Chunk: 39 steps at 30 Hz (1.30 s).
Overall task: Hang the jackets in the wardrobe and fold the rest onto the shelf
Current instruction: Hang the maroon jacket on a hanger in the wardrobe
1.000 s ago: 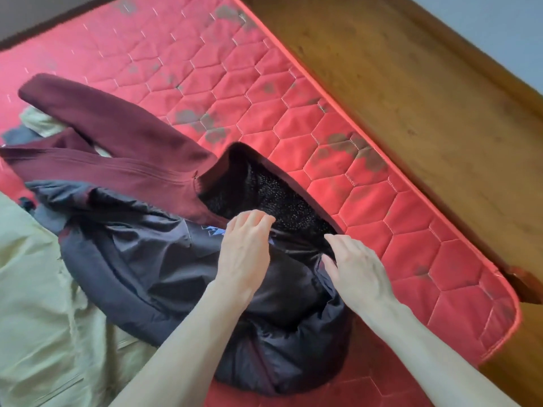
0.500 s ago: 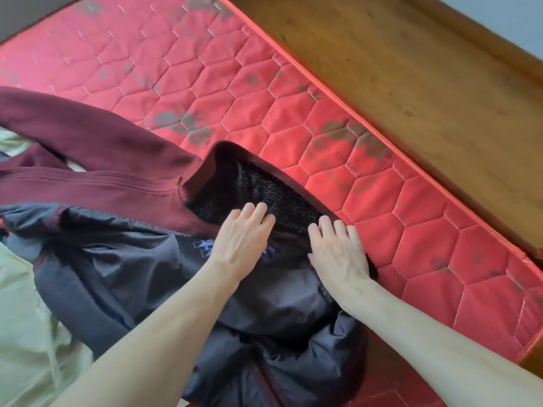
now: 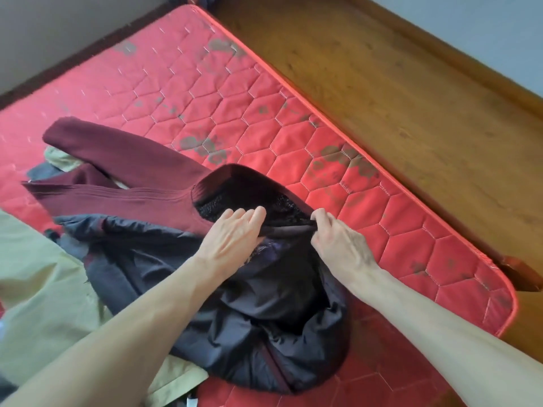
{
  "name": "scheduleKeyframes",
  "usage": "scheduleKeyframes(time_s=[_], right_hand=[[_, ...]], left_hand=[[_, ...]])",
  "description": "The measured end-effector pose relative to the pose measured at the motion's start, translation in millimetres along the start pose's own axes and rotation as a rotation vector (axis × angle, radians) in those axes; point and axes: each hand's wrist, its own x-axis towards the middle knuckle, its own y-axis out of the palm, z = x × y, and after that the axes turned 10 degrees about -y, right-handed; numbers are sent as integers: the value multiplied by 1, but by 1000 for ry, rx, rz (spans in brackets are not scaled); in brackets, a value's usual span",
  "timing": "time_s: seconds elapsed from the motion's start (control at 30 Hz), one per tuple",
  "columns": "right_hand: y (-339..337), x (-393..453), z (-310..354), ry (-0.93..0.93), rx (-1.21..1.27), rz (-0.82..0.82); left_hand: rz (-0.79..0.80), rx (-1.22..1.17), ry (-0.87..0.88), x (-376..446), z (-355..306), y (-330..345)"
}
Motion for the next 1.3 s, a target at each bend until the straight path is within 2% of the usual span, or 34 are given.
scheduleKeyframes(time_s=[0.17, 0.33, 0.4, 0.67, 0.77, 0.9, 0.97, 1.13, 1.3], right_hand=[[-97, -15, 22, -205, -32, -132], [-195, -44, 48, -335, -107, -250], [-231, -62, 63, -323, -107, -264], [-314, -120, 127, -34, 36, -195], [-340, -116, 149, 1, 47, -134], [-389, -98, 175, -51, -40, -75], [-418, -93, 189, -104, -38, -152], [-503, -95, 227, -222, -39, -462], [-601, -96, 278, -351, -51, -664]], left_hand=[[-37, -85, -48, -34, 4, -109], [-69, -119, -40, -94, 1, -204], [-95, -123, -70, -119, -8, -236], [-456, -156, -223, -187, -61, -348], [-579, -153, -290, -199, -56, -378], [-645, -206, -433, -222, -37, -411], [-685, -250, -467, -232, -26, -428], [-796, -233, -483, -245, -4, -489], [-904, -254, -642, -237, 3, -551]])
